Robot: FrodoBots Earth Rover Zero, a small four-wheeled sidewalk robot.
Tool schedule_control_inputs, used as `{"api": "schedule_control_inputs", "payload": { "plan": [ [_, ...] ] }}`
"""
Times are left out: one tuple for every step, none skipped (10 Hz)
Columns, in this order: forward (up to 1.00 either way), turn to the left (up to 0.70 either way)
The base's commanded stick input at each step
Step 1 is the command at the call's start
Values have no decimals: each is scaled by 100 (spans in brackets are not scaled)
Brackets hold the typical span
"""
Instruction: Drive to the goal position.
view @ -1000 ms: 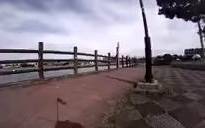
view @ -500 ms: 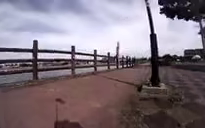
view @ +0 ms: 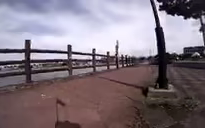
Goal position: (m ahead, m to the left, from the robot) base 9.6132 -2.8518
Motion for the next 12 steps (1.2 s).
{"api": "schedule_control_inputs", "payload": {
  "plan": [
    [70, 9],
    [70, 9],
    [70, 9],
    [70, 10],
    [70, 10],
    [70, 4],
    [70, -13],
    [70, -24],
    [70, -24],
    [70, -24],
    [70, -24],
    [70, -7]
  ]
}}
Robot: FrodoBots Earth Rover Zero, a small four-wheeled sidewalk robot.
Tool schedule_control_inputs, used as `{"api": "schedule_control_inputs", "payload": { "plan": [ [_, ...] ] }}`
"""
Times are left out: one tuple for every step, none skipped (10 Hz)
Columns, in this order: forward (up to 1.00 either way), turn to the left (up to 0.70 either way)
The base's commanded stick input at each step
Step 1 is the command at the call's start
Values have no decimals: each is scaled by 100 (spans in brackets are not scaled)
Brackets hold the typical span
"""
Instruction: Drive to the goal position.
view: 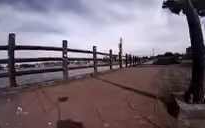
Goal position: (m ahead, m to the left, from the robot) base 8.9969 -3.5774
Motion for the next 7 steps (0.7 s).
{"api": "schedule_control_inputs", "payload": {
  "plan": [
    [70, 11],
    [70, 11],
    [70, 11],
    [70, 11],
    [70, 11],
    [70, 5],
    [70, -24]
  ]
}}
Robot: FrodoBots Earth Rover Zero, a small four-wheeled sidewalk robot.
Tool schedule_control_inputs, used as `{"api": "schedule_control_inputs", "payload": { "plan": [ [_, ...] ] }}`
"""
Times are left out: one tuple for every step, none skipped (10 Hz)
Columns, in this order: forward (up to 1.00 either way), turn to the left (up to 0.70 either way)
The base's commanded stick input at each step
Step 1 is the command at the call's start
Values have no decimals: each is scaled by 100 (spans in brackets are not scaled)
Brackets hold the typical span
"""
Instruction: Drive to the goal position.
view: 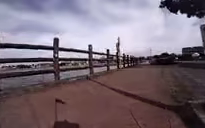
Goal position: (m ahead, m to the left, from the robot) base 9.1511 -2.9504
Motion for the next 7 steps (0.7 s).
{"api": "schedule_control_inputs", "payload": {
  "plan": [
    [70, -24],
    [70, -24],
    [70, -24],
    [70, -24],
    [70, -24],
    [70, -24],
    [70, -24]
  ]
}}
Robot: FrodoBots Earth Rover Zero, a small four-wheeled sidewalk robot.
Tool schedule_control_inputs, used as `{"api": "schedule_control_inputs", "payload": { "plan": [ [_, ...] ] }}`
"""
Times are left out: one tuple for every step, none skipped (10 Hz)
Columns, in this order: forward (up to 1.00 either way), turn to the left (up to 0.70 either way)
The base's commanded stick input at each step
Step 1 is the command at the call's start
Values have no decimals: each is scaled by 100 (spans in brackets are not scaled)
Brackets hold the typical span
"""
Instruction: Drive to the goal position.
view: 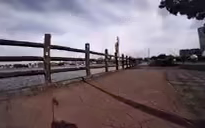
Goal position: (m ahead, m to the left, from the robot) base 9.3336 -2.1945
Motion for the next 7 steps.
{"api": "schedule_control_inputs", "payload": {
  "plan": [
    [70, -24],
    [70, -24],
    [70, -24],
    [70, -24],
    [70, -21],
    [70, -7],
    [70, 7]
  ]
}}
